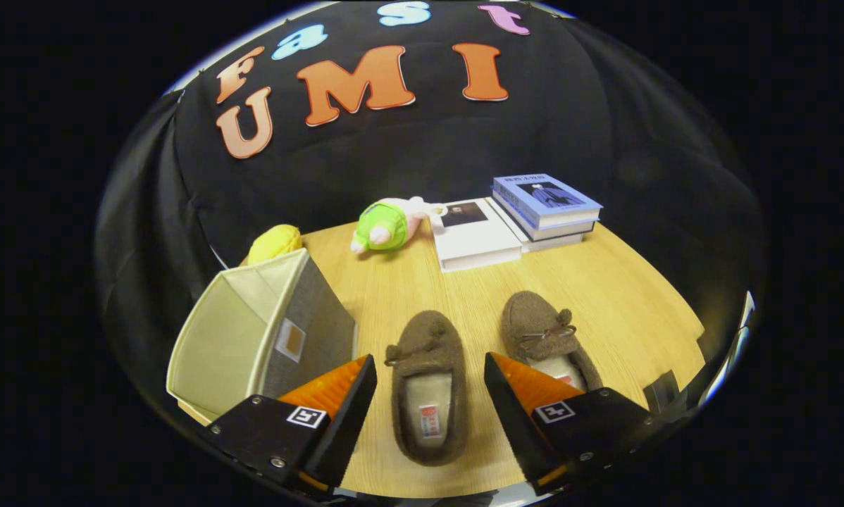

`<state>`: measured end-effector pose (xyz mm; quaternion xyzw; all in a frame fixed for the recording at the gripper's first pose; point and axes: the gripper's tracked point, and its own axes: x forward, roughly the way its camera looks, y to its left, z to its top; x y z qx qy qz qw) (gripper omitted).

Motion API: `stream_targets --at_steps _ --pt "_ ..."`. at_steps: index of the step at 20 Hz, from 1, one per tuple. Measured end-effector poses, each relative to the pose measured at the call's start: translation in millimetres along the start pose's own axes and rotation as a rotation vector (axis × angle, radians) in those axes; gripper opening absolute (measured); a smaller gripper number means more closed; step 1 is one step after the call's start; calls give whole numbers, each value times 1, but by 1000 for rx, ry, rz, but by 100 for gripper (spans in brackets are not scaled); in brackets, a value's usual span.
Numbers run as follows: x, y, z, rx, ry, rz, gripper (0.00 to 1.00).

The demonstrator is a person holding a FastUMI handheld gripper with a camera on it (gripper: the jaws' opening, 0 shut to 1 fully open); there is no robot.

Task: Open the storage box then place both shoes into the box .Put the left shoe in first, then the right shoe, with the right side of both shoes facing outward in a uniform manner.

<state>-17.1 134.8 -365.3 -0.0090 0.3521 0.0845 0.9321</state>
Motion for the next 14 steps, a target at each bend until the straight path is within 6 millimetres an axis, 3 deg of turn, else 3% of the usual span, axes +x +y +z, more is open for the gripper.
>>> stream_targets --at_steps 6,9,13,14 --pt "31 -11 -40 50 94 0 73" --pt "44 -29 -57 59 134 -61 64" --pt "54 -25 -71 125 172 -55 47" --pt "55 -22 -69 146 170 -49 36"
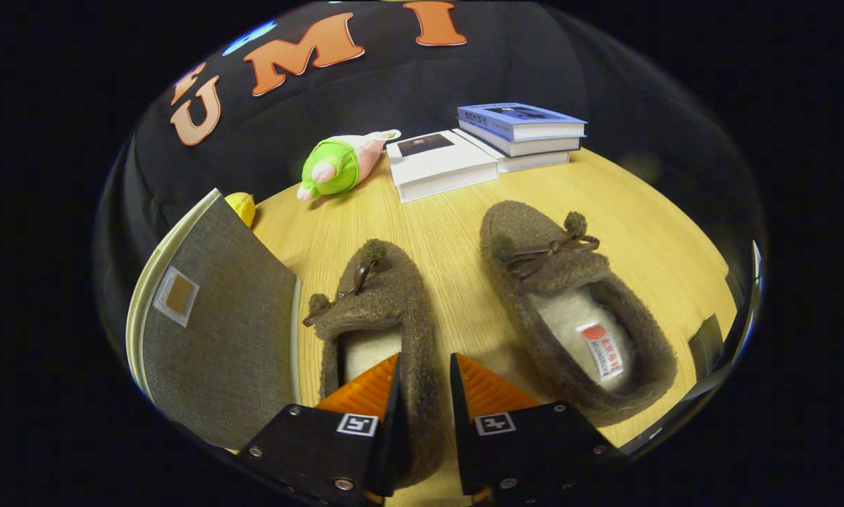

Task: Open the storage box then place both shoes into the box .Put the left shoe in first, then the right shoe, with the right side of both shoes facing outward in a uniform manner.

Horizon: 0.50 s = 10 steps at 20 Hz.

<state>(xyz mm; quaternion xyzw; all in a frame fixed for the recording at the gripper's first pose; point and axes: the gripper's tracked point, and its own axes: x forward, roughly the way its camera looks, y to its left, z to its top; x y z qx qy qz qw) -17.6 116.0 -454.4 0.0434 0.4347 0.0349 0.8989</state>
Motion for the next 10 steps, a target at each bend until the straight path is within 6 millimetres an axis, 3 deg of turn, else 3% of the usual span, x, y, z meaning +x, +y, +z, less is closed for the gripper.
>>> stream_targets --at_steps 1,2,3,10 --pt "0 0 2 10 -3 -15 28" --pt "-1 -4 4 17 -13 -37 13" --pt "-3 -1 8 34 -17 -33 6" --pt "-36 -2 34 104 -64 -55 2"
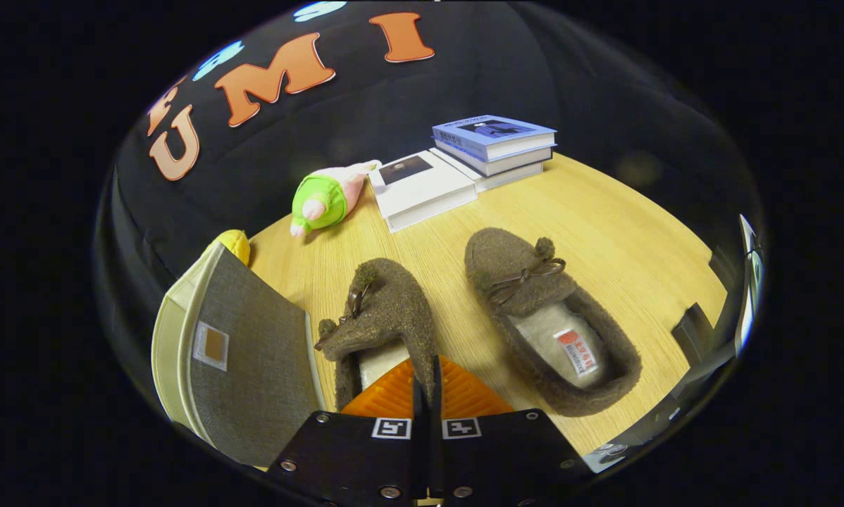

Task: Open the storage box then place both shoes into the box .Put the left shoe in first, then the right shoe, with the right side of both shoes facing outward in a uniform manner.

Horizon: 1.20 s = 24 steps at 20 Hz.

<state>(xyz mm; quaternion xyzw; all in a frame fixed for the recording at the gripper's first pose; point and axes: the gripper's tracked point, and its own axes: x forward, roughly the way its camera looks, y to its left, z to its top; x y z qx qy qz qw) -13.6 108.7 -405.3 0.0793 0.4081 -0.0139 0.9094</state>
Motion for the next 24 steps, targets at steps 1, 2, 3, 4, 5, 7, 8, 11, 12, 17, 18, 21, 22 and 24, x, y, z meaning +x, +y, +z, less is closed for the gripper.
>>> stream_targets --at_steps 1,2,3,4,5,7,8,11,12,17,18,21,22,24 --pt "-7 1 6 9 -12 -4 2" --pt "-15 2 13 15 -27 -8 2" --pt "-23 4 21 20 -44 -11 2" --pt "-31 7 29 21 -59 -15 2" --pt "-40 11 36 22 -78 -15 2" --pt "-56 22 49 30 -105 -14 2" --pt "-66 30 56 34 -118 -9 2" --pt "-90 56 72 31 -153 15 1" --pt "-97 66 76 27 -161 21 2" --pt "-113 133 81 21 -172 98 2" --pt "-113 148 78 24 -166 118 2" --pt "-104 191 57 10 -120 167 2" --pt "-99 205 47 2 -96 182 2" --pt "-90 229 23 -16 -42 206 3"
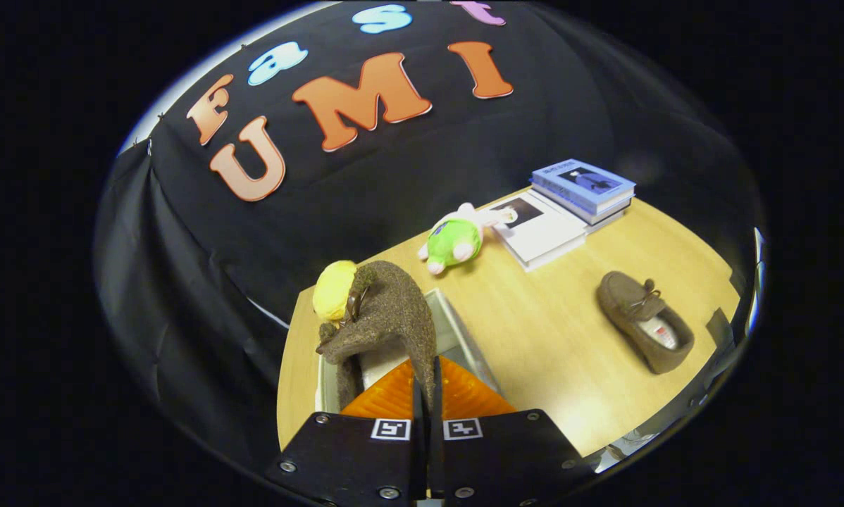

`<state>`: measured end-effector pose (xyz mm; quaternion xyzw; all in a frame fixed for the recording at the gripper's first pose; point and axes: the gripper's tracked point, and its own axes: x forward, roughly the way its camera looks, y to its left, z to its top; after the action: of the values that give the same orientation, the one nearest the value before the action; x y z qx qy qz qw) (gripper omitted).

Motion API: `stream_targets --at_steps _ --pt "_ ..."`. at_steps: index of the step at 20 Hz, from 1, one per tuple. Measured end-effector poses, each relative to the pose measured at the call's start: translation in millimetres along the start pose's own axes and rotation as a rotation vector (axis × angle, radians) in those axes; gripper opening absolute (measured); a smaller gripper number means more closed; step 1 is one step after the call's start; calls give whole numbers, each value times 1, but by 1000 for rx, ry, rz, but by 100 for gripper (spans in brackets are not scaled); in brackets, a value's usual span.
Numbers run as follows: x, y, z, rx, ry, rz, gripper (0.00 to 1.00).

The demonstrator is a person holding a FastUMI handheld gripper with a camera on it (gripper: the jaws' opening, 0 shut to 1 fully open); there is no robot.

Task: Open the storage box then place both shoes into the box .Put the left shoe in first, then the right shoe, with the right side of both shoes facing outward in a uniform manner.

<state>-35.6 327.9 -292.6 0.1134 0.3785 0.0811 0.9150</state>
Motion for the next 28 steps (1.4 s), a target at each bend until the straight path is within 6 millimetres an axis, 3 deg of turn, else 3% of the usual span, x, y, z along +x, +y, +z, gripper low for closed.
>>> stream_targets --at_steps 4,9,11,13,15,16,22,28 --pt "17 26 -40 -39 83 22 3" --pt "21 40 -64 -70 144 58 5" --pt "15 42 -58 -74 126 76 24" --pt "14 39 -48 -87 100 77 60" --pt "7 27 -34 -124 67 66 96" --pt "4 22 -26 -137 47 64 99" --pt "-14 -37 24 -150 -50 23 99" --pt "-26 -128 53 -97 -95 -71 99"
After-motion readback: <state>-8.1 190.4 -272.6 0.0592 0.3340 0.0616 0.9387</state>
